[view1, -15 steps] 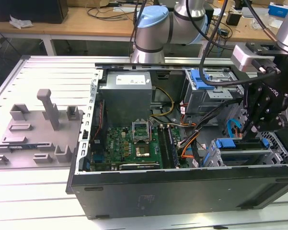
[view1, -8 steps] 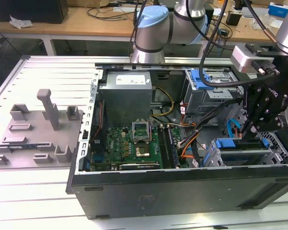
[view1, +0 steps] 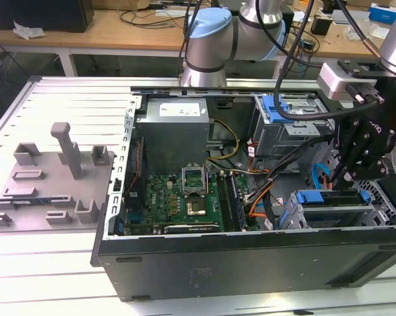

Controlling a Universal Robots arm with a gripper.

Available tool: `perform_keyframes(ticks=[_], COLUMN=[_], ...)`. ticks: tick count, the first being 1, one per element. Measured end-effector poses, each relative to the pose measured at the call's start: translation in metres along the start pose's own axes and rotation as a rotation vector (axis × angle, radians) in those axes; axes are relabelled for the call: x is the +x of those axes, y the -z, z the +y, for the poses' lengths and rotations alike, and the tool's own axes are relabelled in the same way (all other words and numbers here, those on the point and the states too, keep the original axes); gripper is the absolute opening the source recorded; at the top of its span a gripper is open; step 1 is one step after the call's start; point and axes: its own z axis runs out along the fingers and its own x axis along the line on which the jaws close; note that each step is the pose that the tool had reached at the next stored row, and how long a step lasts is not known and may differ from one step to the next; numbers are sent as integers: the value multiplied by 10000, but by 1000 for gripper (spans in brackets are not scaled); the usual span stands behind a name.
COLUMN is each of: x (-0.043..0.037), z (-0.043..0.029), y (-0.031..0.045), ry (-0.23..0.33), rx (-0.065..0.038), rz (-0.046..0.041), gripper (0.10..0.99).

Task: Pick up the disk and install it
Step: 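Insert the second disk wire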

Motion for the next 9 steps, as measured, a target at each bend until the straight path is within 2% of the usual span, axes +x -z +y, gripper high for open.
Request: perform_keyframes(ticks=[9], x=[28], z=[-1], y=[-7], ry=[0], rx=[0], rz=[2], gripper=[161])
